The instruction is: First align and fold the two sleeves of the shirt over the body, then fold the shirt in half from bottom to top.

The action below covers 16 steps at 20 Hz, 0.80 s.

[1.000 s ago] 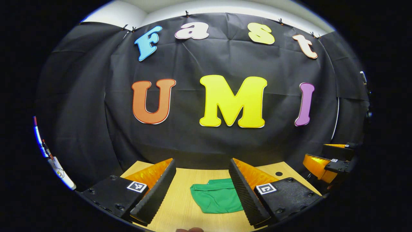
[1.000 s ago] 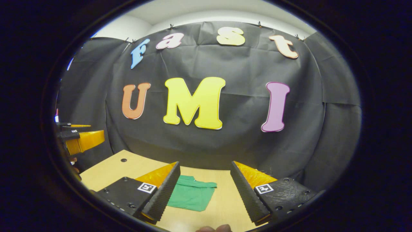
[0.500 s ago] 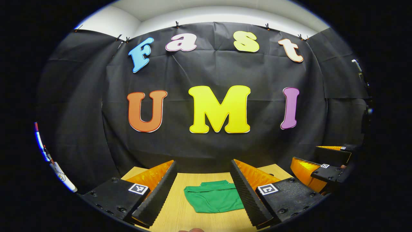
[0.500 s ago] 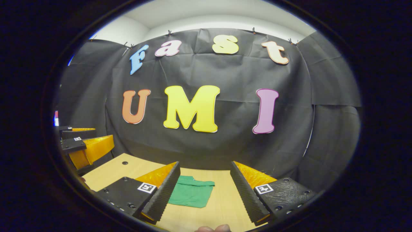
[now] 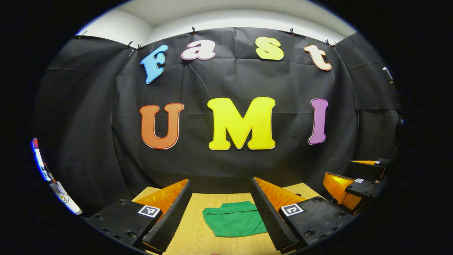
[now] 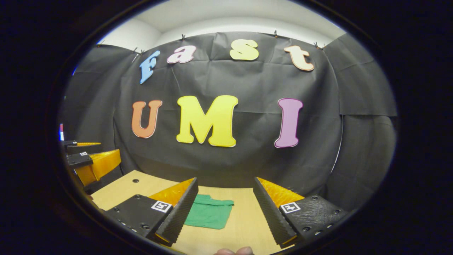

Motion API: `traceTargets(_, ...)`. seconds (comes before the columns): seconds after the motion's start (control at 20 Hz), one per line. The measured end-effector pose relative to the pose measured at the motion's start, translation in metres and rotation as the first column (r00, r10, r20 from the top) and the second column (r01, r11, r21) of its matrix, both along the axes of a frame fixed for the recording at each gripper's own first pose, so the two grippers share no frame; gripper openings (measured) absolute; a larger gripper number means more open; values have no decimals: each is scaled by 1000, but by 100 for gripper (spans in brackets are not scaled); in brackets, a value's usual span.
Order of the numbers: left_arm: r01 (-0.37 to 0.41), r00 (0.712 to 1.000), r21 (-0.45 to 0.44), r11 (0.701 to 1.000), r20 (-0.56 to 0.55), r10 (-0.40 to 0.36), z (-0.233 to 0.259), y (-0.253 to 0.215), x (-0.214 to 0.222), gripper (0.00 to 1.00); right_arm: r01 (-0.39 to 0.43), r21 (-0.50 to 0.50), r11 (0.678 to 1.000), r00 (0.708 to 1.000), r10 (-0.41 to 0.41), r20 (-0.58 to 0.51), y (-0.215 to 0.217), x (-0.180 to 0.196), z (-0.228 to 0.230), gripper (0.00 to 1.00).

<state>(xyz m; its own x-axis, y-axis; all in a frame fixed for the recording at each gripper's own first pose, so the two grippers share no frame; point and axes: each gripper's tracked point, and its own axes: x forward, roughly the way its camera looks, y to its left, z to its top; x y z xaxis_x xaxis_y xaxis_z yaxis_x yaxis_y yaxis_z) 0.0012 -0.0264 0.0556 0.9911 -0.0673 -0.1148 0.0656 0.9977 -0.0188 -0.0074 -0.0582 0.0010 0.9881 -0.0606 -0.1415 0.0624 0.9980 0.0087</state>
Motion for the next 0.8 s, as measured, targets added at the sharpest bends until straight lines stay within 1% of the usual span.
traceTargets(0.15, -3, 1000, -7, 1000, -16, 3, -4, -1, 2, 100, 11, 2, 1000, 1000, -11, -1, -4, 2, -1, 96)
traceTargets(0.25, -6, 1000, -5, 1000, -17, 6, -4, -1, 3, 99, 17, 11, 1000, 1000, -17, 2, -5, 3, 0, 97)
traceTargets(0.6, -5, 1000, -7, 1000, -23, 5, -7, -4, 9, 100, 15, 16, 1000, 1000, -16, 14, -5, 6, 5, 97)
traceTargets(0.65, -7, 1000, -5, 1000, -23, 7, -7, -3, 9, 100, 14, 14, 1000, 1000, -15, 17, -5, 6, 5, 96)
traceTargets(0.75, -8, 1000, -9, 1000, -20, 8, -6, -5, 10, 99, 13, 14, 1000, 1000, -13, 18, -5, 7, 5, 97)
traceTargets(0.8, -7, 1000, -8, 1000, -19, 7, -5, -6, 10, 100, 13, 17, 1000, 1000, -13, 20, -6, 7, 6, 97)
